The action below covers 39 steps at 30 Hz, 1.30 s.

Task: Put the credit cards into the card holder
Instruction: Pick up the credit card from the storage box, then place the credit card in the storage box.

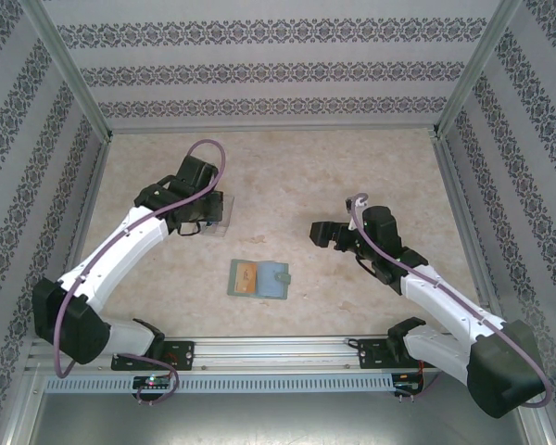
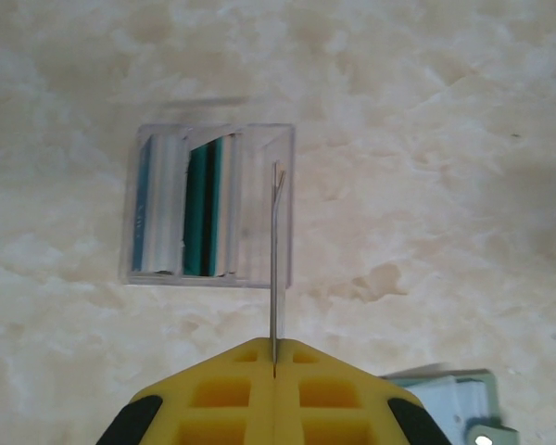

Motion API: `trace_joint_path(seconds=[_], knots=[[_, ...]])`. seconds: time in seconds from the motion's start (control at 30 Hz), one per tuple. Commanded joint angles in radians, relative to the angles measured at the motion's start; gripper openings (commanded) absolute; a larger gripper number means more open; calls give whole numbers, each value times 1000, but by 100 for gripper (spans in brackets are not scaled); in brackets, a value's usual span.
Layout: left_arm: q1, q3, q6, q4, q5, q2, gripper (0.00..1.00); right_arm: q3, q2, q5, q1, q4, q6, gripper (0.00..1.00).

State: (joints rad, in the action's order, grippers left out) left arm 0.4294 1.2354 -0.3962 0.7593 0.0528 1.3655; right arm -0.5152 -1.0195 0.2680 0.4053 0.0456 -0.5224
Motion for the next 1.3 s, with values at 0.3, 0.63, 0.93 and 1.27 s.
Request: trace_joint_path(seconds=[0.3,0.63,0.93,1.27], knots=[[-52,124,48,-12,97,253,0,87,122,-156,5,-64,56,98],[-39,237,37,95,186,386,0,118,180,-173,-31,-92,104,98],[-33,264,40,134,154,433,0,119,149,-166,-49,-70,128,98],[-23,272,33,138,151,491,11,136,157,-177,-63,-72,144,98]])
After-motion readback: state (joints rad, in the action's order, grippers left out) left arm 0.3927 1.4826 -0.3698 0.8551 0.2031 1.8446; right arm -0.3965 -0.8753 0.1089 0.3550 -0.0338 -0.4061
